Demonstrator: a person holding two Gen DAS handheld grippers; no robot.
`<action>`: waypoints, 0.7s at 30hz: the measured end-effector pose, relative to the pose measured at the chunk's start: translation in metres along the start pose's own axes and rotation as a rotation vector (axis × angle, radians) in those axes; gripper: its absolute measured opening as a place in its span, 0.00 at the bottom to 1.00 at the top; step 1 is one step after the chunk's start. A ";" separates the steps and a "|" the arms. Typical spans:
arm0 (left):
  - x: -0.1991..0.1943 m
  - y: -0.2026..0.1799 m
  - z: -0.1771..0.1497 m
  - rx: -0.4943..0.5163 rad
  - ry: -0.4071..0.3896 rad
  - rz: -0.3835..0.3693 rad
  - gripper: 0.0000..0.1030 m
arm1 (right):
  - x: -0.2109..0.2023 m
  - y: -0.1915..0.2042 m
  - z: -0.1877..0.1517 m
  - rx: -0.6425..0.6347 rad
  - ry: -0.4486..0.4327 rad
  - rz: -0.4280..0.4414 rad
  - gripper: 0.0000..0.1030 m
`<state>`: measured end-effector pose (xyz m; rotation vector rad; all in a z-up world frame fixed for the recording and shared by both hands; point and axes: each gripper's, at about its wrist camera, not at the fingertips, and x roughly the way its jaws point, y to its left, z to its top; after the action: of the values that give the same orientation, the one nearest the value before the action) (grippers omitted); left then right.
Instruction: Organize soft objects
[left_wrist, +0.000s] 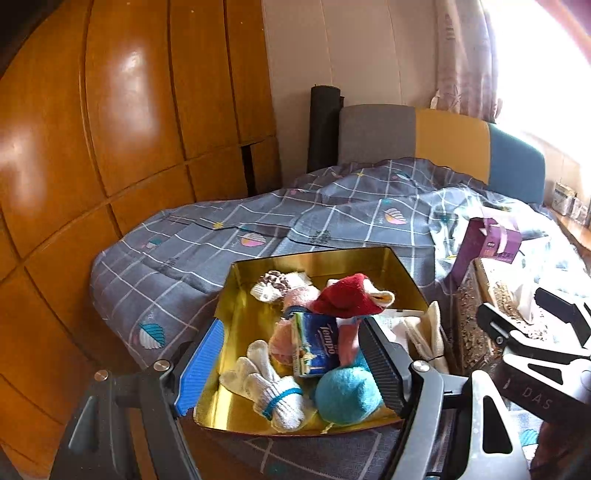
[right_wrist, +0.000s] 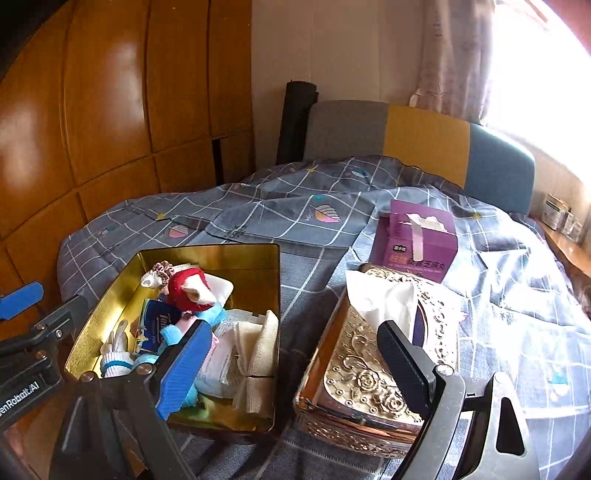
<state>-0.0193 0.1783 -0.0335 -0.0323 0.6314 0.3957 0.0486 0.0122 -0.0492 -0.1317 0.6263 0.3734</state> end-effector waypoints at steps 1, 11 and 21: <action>-0.001 0.000 0.000 0.002 -0.003 0.009 0.74 | 0.000 -0.001 -0.001 0.003 0.000 0.000 0.89; 0.000 0.003 -0.001 -0.010 0.000 0.035 0.74 | -0.004 -0.004 -0.004 0.012 -0.010 -0.006 0.89; 0.001 0.006 -0.002 -0.027 0.008 0.033 0.74 | -0.003 -0.001 -0.005 0.005 -0.004 -0.002 0.89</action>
<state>-0.0218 0.1839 -0.0355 -0.0490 0.6349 0.4357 0.0443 0.0097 -0.0514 -0.1264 0.6235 0.3701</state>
